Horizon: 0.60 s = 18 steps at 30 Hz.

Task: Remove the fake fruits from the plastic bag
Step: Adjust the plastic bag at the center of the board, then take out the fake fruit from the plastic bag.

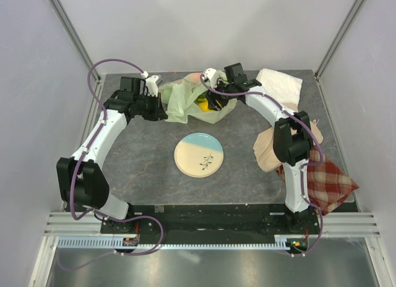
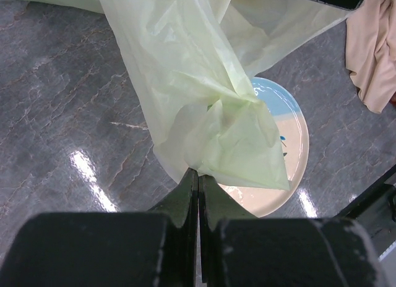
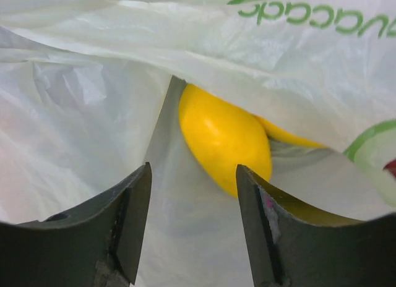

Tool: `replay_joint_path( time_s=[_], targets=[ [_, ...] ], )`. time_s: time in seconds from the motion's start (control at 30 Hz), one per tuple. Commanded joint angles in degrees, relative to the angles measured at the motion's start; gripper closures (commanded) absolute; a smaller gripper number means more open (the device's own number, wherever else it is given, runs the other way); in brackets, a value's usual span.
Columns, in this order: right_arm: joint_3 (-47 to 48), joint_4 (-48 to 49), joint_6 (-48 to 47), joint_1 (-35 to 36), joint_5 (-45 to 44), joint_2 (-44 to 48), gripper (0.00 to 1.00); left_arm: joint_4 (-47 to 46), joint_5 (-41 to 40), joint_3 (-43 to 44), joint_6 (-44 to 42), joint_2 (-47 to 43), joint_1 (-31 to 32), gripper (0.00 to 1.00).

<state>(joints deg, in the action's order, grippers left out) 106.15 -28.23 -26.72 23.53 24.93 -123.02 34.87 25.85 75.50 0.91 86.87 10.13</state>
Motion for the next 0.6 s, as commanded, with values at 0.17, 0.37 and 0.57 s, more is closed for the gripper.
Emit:
replay_joint_path(
  time_s=[0.17, 0.37, 0.57],
  targets=[
    [12.3, -4.7, -17.8, 0.3, 3.5, -11.4, 0.32, -0.2, 0.2, 3.0, -3.1, 0.4, 0.0, 0.98],
    [17.5, -4.8, -18.8, 1.1, 4.0, -14.7, 0.32, -0.4, 0.1, 4.7, -3.3, 1.0, 0.0, 0.98],
    [14.0, -4.9, -23.2, 2.0, 1.4, -16.5, 0.28, -0.7, -0.4, 3.5, -3.5, 0.5, 0.0, 0.98]
  ],
)
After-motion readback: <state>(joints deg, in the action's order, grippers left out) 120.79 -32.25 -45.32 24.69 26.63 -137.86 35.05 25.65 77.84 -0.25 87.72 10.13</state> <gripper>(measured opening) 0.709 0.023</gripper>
